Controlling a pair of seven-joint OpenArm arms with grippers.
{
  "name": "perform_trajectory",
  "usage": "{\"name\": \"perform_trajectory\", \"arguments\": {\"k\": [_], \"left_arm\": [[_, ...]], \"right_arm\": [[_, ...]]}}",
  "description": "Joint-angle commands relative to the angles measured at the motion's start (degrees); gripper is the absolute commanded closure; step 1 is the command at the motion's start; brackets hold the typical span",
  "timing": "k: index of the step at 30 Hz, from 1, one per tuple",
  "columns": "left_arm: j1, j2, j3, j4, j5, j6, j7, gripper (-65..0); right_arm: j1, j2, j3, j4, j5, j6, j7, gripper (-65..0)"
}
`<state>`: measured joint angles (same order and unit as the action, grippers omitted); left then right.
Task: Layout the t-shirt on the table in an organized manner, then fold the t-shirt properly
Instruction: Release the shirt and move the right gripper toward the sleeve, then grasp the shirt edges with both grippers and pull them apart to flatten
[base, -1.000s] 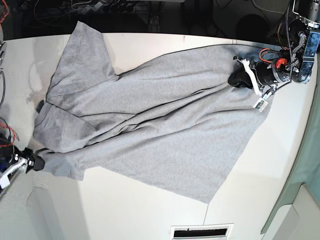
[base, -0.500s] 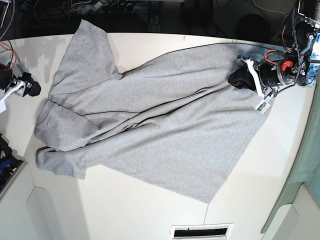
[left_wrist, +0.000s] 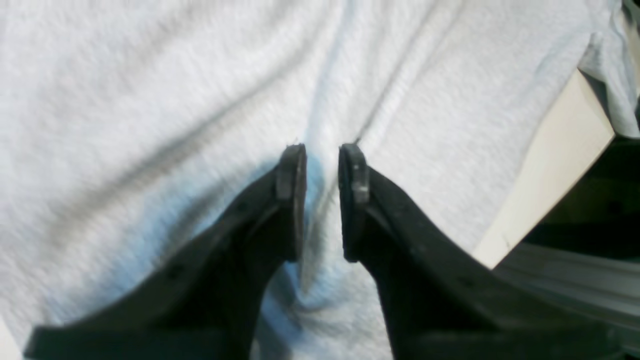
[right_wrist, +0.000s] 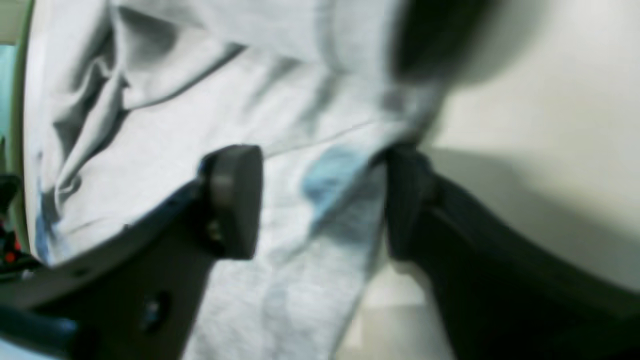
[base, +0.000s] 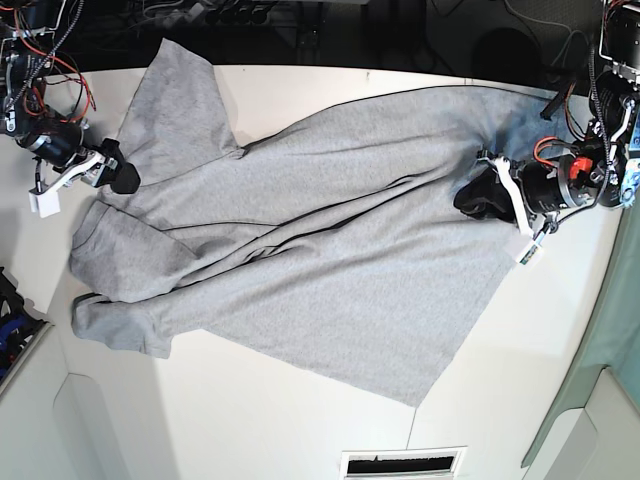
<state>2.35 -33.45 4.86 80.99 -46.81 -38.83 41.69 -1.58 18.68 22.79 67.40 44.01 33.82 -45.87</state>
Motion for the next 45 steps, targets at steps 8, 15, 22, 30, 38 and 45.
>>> {"name": "perform_trajectory", "arguments": {"k": [8, 15, 22, 30, 38, 45], "left_arm": [[-11.1, 2.1, 0.1, 0.1, 2.1, 5.9, -3.0, -15.2], [-23.3, 10.9, 8.7, -11.2, 11.0, 9.3, -8.3, -15.1], [-34.8, 19.7, 16.9, -28.3, 21.0, 11.6, -13.3, -15.1], [-37.7, 21.7, 17.7, -36.0, 24.2, 14.9, -14.6, -15.1], [-37.4, 20.4, 17.7, -36.0, 25.0, 14.9, -11.8, -15.1], [-36.2, 17.1, 17.7, -36.0, 25.0, 14.9, -11.6, -15.1]], "right_arm": [[0.0, 0.3, 0.2, 4.9, -1.5, -0.4, -5.8, 0.0], [-7.9, 0.4, 2.0, 16.2, -0.9, -0.4, -8.2, 0.0], [-19.0, 0.4, 7.2, 26.8, -0.8, -0.4, -8.2, 0.0], [-26.6, 0.4, 14.4, 33.2, 0.2, -0.4, -7.8, 0.0], [-24.7, 0.4, 16.0, 33.2, -0.1, -0.6, -4.9, -25.1], [-16.6, 0.5, 17.3, 33.1, -2.7, -1.8, -2.1, -25.2]]}}
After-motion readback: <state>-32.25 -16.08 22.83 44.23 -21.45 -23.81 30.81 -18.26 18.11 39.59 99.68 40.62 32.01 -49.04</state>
